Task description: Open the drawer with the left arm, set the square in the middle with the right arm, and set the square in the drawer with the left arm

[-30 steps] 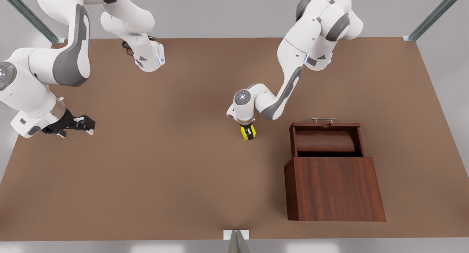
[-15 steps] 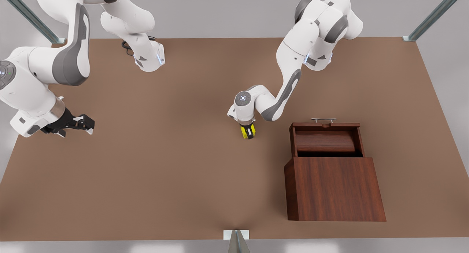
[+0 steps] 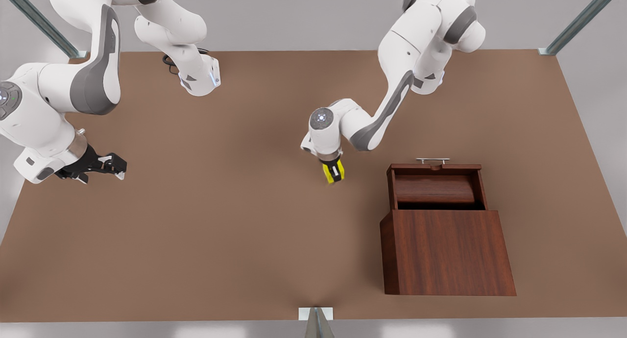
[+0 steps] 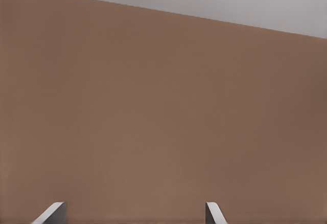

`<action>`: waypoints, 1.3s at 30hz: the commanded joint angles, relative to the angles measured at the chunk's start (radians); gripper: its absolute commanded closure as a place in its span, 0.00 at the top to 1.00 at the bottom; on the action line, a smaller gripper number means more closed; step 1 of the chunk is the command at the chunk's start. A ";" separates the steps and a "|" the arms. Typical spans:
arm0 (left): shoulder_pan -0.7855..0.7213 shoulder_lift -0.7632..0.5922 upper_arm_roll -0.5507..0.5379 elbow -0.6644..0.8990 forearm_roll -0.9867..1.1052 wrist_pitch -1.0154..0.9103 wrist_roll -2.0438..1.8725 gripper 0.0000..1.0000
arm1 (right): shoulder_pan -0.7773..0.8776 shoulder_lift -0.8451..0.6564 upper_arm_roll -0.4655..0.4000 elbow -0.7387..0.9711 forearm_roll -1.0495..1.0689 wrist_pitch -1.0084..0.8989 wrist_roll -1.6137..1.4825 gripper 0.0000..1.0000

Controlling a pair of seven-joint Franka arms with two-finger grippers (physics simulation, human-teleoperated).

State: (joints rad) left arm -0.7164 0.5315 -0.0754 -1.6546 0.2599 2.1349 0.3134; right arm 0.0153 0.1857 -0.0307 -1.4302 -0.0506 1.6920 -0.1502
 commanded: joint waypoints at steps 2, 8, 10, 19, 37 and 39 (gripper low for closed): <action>0.002 -0.042 0.002 -0.001 -0.054 -0.044 0.009 0.74 | 0.000 0.000 0.000 0.001 0.000 0.000 0.000 1.00; 0.009 -0.225 0.177 -0.080 -0.209 -0.181 0.400 0.75 | 0.000 0.000 0.000 -0.001 0.000 0.000 0.000 1.00; 0.009 -0.278 0.256 -0.137 -0.218 -0.181 0.550 0.75 | 0.000 0.000 0.000 0.000 0.000 0.000 0.000 1.00; 0.009 -0.309 0.557 -0.166 -0.269 -0.211 1.095 0.75 | -0.002 0.000 0.000 0.000 0.000 0.000 0.000 1.00; 0.025 -0.203 0.576 0.064 -0.395 -0.392 0.303 1.00 | -0.002 0.000 0.000 0.000 0.000 0.000 0.000 1.00; 0.025 -0.202 0.620 0.121 -0.406 -0.391 0.073 1.00 | -0.002 0.000 0.000 0.001 0.000 0.000 0.000 1.00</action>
State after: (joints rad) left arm -0.6910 0.3283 0.5557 -1.5301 -0.1285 1.7441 0.3228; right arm 0.0138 0.1857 -0.0307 -1.4297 -0.0506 1.6920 -0.1503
